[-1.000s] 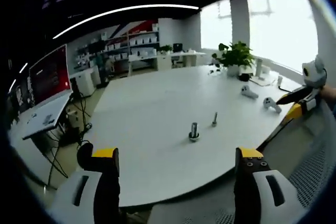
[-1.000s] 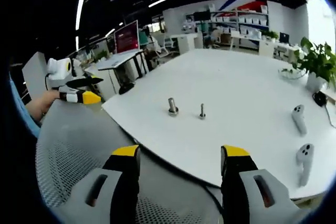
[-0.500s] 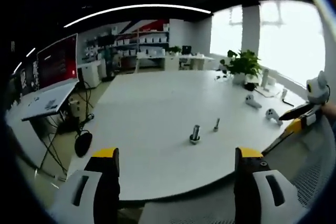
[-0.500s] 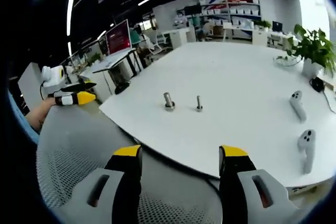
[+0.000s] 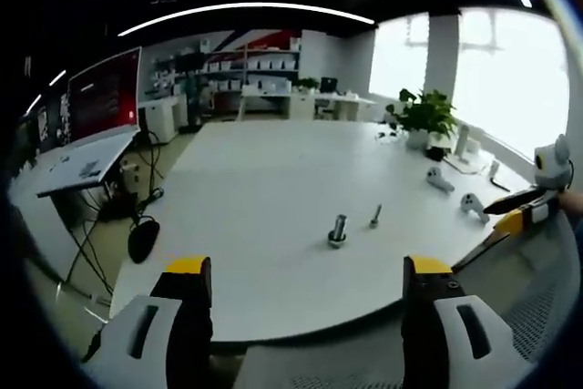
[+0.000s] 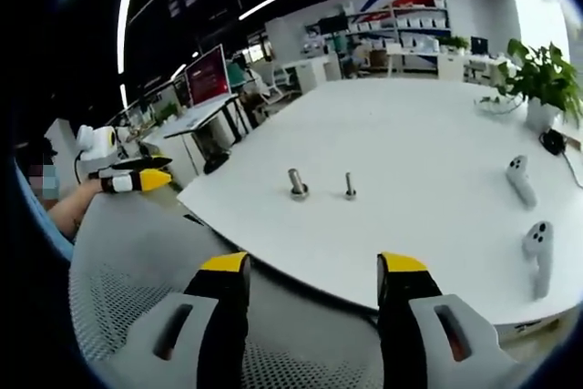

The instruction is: Place the washer onto the threaded stud by aligning its center hole with the stud, sliding it down to the base, and recovering from edge contact or off-axis alignment until the washer reaches the visible bottom stop.

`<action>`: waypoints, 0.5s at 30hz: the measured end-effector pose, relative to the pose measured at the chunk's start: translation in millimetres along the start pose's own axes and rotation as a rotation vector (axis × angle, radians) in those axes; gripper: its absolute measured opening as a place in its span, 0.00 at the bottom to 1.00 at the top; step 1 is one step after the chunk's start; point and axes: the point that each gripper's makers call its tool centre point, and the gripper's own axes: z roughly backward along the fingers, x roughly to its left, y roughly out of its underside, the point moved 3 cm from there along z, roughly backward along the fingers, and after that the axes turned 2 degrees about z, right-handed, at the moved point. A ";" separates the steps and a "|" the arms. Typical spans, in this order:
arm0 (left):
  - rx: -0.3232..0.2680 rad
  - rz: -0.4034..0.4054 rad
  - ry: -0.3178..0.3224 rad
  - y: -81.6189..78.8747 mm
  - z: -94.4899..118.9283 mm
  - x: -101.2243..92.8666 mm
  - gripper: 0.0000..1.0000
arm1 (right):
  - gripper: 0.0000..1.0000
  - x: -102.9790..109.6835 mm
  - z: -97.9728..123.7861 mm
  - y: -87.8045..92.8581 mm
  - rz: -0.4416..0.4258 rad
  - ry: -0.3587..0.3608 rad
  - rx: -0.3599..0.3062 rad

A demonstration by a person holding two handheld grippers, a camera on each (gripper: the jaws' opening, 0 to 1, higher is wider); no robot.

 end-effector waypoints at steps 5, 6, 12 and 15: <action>0.005 -0.001 0.000 0.2 -0.3 -0.1 0.85 | 0.61 -2.3 0.5 -1.2 -0.013 0.013 -0.015; 0.007 -0.002 0.001 0.5 -0.3 -0.2 0.84 | 0.62 -2.2 0.5 -1.3 -0.018 0.013 -0.017; 0.021 -0.003 0.002 2.0 -0.3 -0.2 0.82 | 0.62 -2.4 0.2 -1.9 -0.025 0.013 -0.022; 0.024 -0.005 0.002 2.4 -0.3 0.1 0.82 | 0.62 -2.2 0.0 -1.8 -0.026 0.013 -0.021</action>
